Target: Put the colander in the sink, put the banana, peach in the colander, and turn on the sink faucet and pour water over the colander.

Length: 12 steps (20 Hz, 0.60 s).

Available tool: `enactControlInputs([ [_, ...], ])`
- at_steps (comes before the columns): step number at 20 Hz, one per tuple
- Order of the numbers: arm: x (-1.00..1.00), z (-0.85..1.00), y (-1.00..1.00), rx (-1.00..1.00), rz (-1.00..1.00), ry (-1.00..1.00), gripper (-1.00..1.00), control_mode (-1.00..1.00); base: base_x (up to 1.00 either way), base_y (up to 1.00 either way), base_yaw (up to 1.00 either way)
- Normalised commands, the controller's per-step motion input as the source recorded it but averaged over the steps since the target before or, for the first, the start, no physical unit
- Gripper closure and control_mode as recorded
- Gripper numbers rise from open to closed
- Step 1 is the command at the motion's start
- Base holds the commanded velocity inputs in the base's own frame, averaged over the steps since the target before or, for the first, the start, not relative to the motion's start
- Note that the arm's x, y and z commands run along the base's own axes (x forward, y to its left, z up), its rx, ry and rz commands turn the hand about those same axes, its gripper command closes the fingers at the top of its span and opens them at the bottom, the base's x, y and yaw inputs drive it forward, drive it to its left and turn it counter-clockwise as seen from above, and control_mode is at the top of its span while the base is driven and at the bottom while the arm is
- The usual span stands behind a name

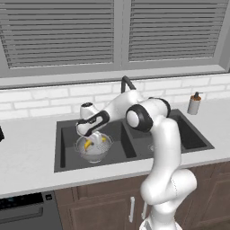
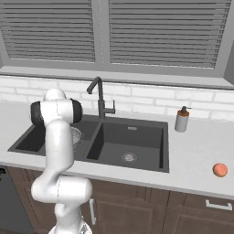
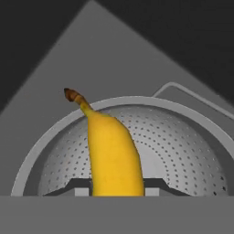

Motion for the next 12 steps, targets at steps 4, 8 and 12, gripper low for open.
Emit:
enactControlInputs([
  [4,0.60,-0.17,0.05,0.00,0.00,0.07,1.00,-1.00,0.00,0.00,0.00],
  [8,0.41,-0.37,0.02,0.00,0.00,0.06,1.00,-1.00,0.00,0.00,0.00],
  [12,0.34,-0.58,0.00,0.00,0.00,0.05,1.00,-1.00,0.00,0.00,0.00],
])
